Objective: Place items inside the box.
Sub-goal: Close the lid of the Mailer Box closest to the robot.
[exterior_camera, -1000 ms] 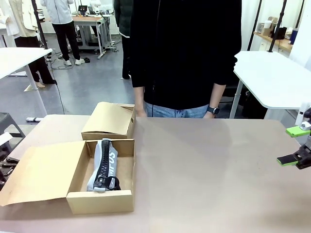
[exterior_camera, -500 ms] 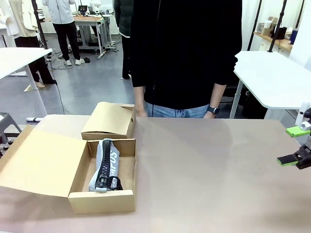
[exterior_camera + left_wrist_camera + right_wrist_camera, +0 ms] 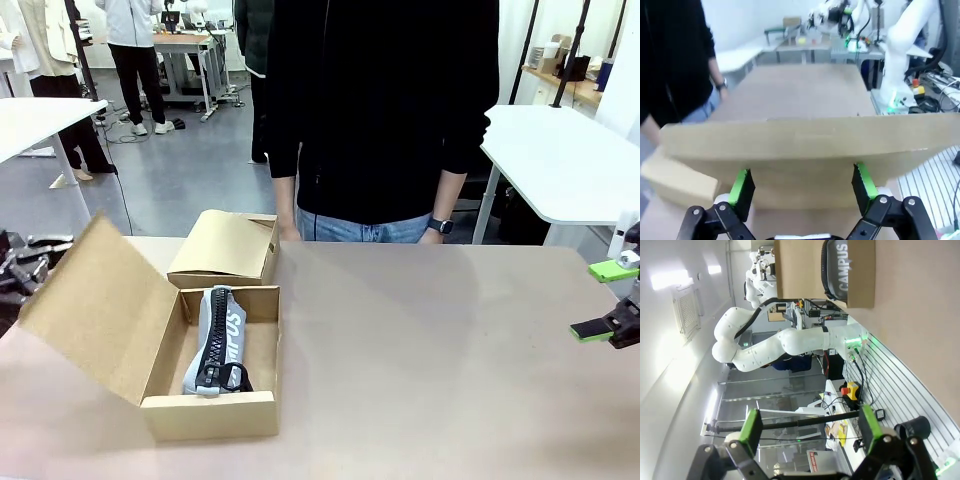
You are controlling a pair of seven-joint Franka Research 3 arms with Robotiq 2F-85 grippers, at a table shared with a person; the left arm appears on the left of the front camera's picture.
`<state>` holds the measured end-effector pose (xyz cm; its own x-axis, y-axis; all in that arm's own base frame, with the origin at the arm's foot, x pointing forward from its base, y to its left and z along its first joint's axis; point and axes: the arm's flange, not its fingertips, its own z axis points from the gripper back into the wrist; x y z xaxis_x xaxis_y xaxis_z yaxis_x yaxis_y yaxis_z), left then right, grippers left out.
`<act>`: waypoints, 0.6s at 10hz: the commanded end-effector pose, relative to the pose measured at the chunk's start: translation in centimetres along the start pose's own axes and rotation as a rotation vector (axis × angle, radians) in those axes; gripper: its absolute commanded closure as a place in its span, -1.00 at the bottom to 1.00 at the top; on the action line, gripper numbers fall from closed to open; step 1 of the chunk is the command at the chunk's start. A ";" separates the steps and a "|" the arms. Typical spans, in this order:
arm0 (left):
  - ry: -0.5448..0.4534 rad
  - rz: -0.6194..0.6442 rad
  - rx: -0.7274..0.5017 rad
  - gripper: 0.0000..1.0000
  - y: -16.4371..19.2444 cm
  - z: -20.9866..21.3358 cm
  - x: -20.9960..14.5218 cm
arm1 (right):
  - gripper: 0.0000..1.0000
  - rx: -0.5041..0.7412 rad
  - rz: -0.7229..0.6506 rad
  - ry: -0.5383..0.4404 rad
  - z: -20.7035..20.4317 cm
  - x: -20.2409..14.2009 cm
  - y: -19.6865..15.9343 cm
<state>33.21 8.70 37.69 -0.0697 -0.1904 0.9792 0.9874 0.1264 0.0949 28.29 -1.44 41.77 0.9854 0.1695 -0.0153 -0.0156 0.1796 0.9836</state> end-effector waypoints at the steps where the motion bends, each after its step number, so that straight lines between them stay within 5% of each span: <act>1: -0.084 -0.074 -0.025 -1.00 -3.3 -4.8 2.2 | -1.00 0.019 -0.020 -0.010 0.0 0.0 0.7; 3: -0.083 -0.084 -0.071 -1.00 -2.8 -10.4 2.9 | -1.00 0.019 -0.020 -0.010 0.0 0.0 0.7; 6: -0.009 0.040 -0.223 -1.00 -4.4 -17.6 -1.1 | -1.00 0.019 -0.020 -0.010 0.0 0.0 0.7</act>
<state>36.64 -6.55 35.77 -0.0697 -0.1603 0.9846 0.9951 -0.0809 0.0573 28.29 -1.44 41.77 0.9854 0.1694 -0.0154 -0.0155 0.1799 0.9836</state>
